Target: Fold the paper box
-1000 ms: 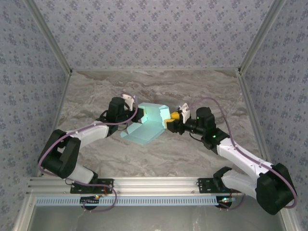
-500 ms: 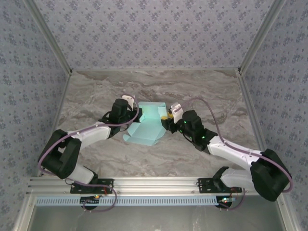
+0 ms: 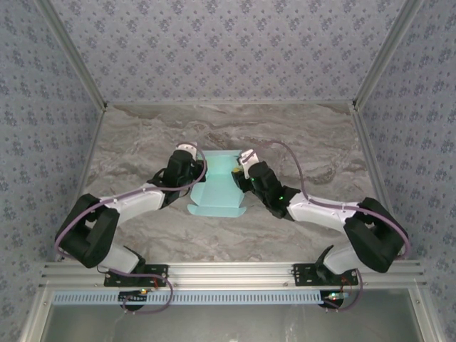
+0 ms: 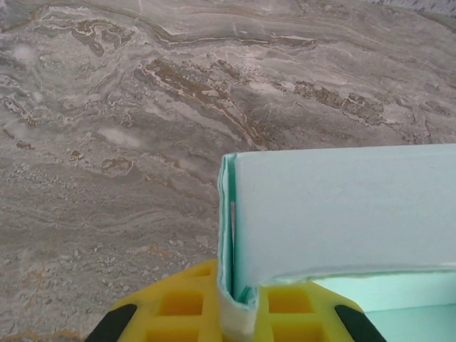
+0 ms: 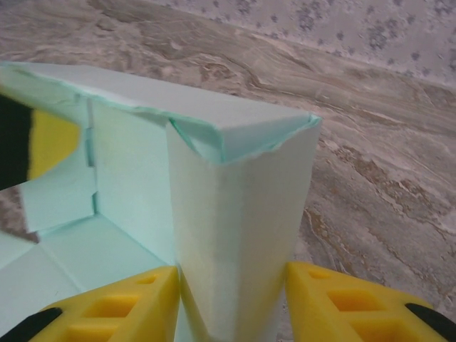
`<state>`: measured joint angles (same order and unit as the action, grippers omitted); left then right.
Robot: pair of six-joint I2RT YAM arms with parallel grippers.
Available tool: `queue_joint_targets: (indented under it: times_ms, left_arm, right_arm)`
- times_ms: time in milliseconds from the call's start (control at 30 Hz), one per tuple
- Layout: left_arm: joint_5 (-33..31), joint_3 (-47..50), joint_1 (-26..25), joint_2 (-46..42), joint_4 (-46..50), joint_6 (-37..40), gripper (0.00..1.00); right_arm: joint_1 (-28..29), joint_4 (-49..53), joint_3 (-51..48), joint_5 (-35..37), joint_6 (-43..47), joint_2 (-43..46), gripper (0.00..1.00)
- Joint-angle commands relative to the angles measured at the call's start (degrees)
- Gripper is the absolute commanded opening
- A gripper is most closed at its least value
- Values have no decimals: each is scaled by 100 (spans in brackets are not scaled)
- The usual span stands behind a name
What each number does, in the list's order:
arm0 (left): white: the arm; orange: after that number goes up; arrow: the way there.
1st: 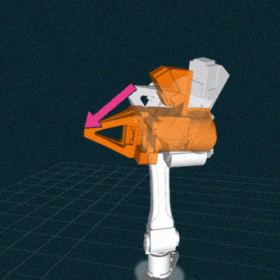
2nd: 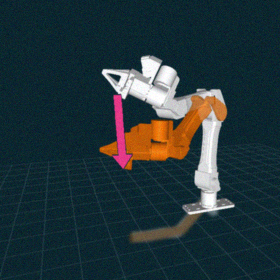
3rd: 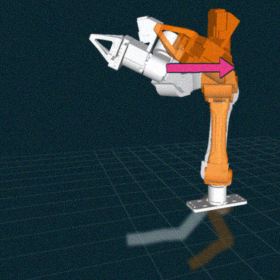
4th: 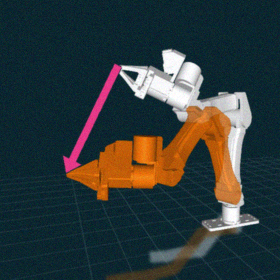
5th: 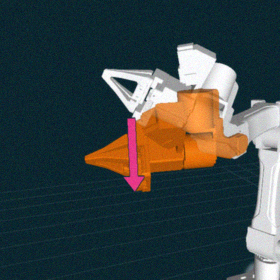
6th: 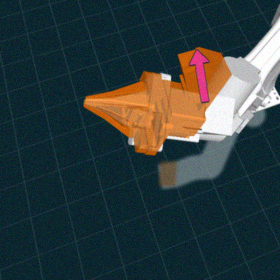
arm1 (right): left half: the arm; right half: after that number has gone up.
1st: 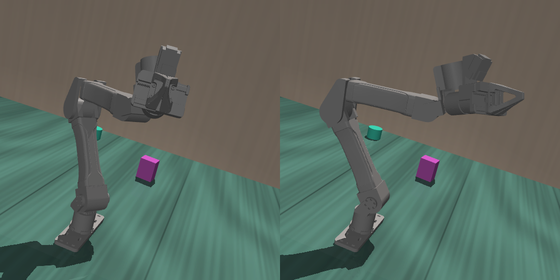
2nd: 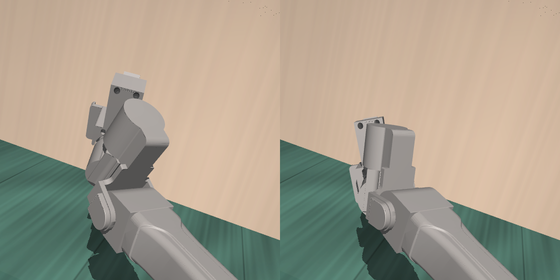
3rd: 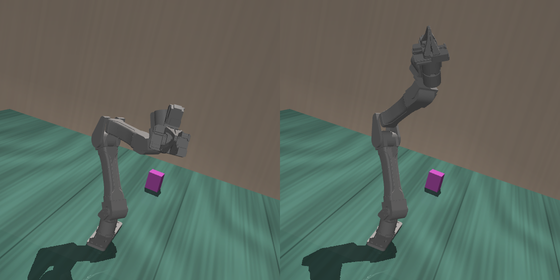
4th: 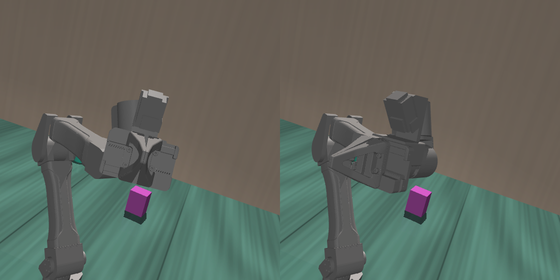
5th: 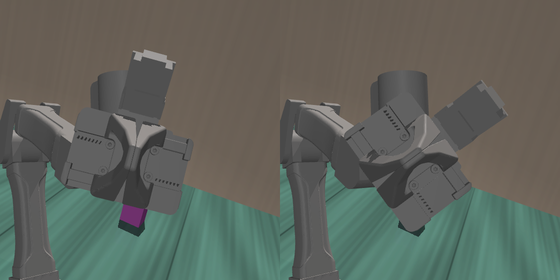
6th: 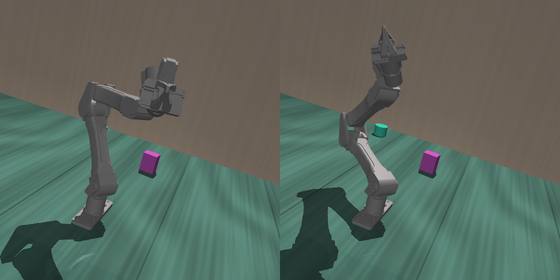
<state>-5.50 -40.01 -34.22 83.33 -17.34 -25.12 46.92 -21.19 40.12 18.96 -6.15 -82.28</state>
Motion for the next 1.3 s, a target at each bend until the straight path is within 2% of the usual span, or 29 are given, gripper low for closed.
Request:
queue_joint_targets:
  times_ms: [0,133,300,400,500,633,667,700,733,767,800,867,1000,1067,1133,1200,1267]
  left_arm:
    - [143,34,-231,-397,-224,-102,0]
    - [-1,37,-348,-404,-204,-148,1]
    - [34,57,-427,-438,-213,-280,10]
    - [97,68,-428,-604,-79,-309,19]
    - [238,180,-426,-861,-58,-335,30]
    - [467,440,-428,-1426,-44,-321,41]
    - [472,520,-428,-1614,16,-261,46]
    - [453,582,-413,-1817,103,-189,61]
    - [401,650,-374,-2058,252,-107,82]
    - [365,710,-290,-2299,416,-56,97]
    - [386,763,-180,-2498,516,8,99]
    - [451,849,106,-2875,768,86,99]
    - [772,907,483,-3174,940,285,99]
    - [1054,1044,483,-3031,614,545,99]
    - [1365,1383,479,-2838,-153,722,99]
    - [1512,1745,462,-2602,-997,858,87]
    - [1647,1811,458,-2346,-1326,1034,72]
  right_arm:
    - [111,-122,290,947,-449,-313,45]
    - [160,-255,440,1308,-595,-616,41]
    - [208,-425,554,1426,-556,-967,29]
    - [188,-510,515,1426,-537,-1036,23]
    - [126,-575,438,1390,-512,-1023,21]
    - [-126,-664,314,824,-366,-899,17]
    - [-212,-711,264,581,-278,-853,17]
    - [-285,-745,215,371,-212,-801,17]
    - [-388,-778,154,79,-105,-732,17]
    - [-488,-850,80,-279,112,-650,17]
    - [-562,-864,17,-569,287,-571,17]
    - [-748,-734,-52,-1170,552,-419,17]
    - [-1055,-623,-187,-1920,791,-191,18]
    - [-1183,-648,-264,-2150,744,-107,18]
    - [-1269,-663,-300,-2301,628,-31,18]
    - [-1309,-667,-329,-2388,465,31,19]
    - [-1311,-636,-361,-2406,225,96,20]
